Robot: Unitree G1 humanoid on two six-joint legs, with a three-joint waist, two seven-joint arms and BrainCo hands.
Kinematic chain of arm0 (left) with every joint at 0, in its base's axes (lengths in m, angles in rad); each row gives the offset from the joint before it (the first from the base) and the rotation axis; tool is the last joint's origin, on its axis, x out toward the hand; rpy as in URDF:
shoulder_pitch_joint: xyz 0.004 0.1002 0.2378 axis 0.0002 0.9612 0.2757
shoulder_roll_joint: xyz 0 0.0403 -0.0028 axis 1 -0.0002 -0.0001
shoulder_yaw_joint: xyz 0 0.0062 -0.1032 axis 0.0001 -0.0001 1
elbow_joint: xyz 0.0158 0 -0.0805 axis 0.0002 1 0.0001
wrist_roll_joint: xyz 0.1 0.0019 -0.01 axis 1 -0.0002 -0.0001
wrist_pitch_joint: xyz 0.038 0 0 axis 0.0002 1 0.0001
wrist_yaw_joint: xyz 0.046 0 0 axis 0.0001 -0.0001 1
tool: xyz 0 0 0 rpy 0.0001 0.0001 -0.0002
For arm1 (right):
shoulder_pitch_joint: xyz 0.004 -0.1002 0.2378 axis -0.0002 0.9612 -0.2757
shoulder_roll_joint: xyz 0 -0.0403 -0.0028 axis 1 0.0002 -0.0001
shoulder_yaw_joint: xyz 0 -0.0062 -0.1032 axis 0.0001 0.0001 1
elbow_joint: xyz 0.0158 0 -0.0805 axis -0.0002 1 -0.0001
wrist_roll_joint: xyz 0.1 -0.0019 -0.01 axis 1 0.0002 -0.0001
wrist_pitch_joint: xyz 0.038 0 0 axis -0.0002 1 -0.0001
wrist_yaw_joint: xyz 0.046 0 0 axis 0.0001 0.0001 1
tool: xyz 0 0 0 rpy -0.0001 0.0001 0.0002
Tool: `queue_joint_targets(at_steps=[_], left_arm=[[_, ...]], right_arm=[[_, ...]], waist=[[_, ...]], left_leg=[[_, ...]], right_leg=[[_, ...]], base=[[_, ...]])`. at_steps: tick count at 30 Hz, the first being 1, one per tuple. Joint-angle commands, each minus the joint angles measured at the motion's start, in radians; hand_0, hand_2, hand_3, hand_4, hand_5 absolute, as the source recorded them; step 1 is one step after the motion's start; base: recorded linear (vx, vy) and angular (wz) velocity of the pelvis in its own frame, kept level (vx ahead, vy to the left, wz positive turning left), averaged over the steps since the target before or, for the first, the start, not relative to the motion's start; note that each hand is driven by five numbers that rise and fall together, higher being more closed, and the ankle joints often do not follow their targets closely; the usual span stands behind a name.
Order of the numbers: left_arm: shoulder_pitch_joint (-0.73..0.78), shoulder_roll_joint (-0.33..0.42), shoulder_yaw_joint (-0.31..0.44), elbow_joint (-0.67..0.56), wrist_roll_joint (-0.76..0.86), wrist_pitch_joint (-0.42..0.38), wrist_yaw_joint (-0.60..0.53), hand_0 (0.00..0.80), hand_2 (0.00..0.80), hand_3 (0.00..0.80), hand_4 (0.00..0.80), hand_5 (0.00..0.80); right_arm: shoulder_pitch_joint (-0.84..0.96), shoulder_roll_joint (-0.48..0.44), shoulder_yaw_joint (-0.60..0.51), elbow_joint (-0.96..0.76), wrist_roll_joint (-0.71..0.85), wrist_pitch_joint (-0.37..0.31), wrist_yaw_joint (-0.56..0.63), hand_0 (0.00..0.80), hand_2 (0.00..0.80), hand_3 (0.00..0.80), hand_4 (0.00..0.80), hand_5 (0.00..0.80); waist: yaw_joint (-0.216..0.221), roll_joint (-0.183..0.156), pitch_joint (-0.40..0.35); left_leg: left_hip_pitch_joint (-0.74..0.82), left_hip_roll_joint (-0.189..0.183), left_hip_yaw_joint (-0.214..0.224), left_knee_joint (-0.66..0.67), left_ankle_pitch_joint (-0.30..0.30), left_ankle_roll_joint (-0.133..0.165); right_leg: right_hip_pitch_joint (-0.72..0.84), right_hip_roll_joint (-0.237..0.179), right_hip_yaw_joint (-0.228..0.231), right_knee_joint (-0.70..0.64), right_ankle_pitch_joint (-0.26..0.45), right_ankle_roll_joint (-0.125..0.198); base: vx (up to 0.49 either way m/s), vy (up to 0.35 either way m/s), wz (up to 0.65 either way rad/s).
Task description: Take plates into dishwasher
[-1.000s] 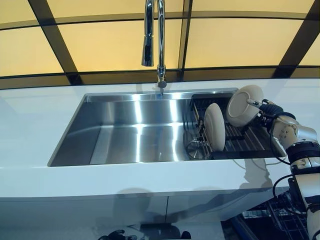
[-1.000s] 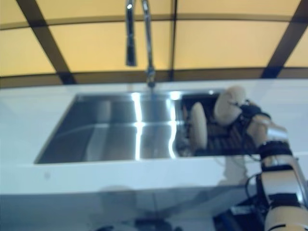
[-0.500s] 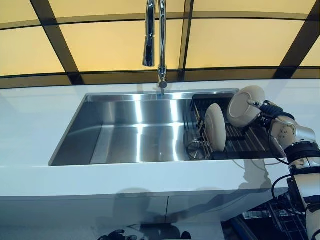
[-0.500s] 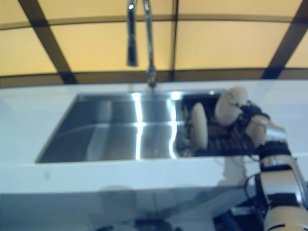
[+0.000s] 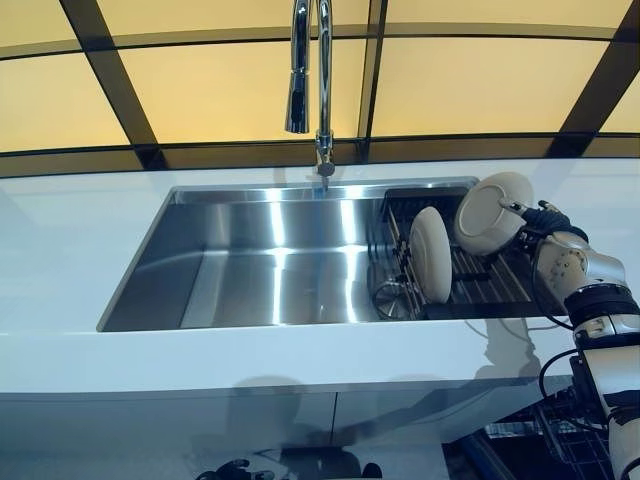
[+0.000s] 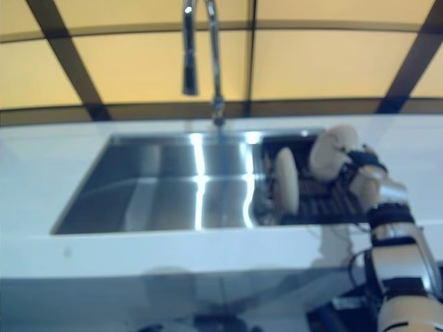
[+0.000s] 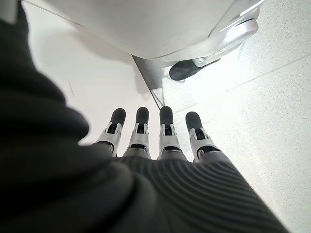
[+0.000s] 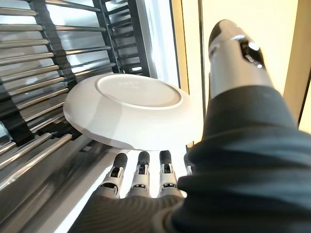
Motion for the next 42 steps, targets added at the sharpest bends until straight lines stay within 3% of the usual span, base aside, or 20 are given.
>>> queue_joint_targets(at_steps=[1,10,18,42], left_arm=[[-0.048,0.009,-0.08,0.029,-0.016,-0.016,0.002,0.0,0.0,0.0,0.0,0.0],[-0.051,0.011,-0.078,0.028,-0.016,-0.015,-0.002,0.0,0.0,0.0,0.0,0.0],[-0.054,0.016,-0.076,0.034,-0.008,-0.013,-0.003,0.0,0.0,0.0,0.0,0.0],[-0.047,0.024,-0.096,0.024,-0.009,-0.015,-0.005,0.0,0.0,0.0,0.0,0.0]], right_arm=[[-0.087,-0.008,0.024,0.024,-0.017,-0.089,-0.047,0.0,0.0,0.0,0.0,0.0],[-0.076,-0.021,0.015,0.038,-0.023,-0.078,-0.053,0.0,0.0,0.0,0.0,0.0],[-0.09,-0.06,0.04,0.126,-0.058,-0.013,0.065,0.0,0.0,0.0,0.0,0.0],[-0.15,-0.106,0.049,0.209,-0.083,-0.006,0.089,0.0,0.0,0.0,0.0,0.0]], waist=[[0.029,-0.052,-0.009],[0.027,-0.051,-0.009],[0.031,-0.053,-0.012],[0.044,-0.048,0.001]], left_leg=[[-0.035,-0.008,0.043,0.01,0.028,0.01],[-0.036,-0.01,0.045,0.011,0.026,0.011],[-0.037,-0.01,0.04,0.007,0.027,0.011],[-0.04,-0.008,0.029,0.008,0.032,0.009]], right_leg=[[0.064,-0.036,0.029,0.03,-0.057,0.04],[0.061,-0.037,0.031,0.03,-0.057,0.041],[0.061,-0.037,0.028,0.028,-0.057,0.041],[0.06,-0.037,0.019,0.033,-0.057,0.041]], base=[[0.0,0.0,0.0],[0.0,0.0,0.0],[0.0,0.0,0.0],[0.0,0.0,0.0]])
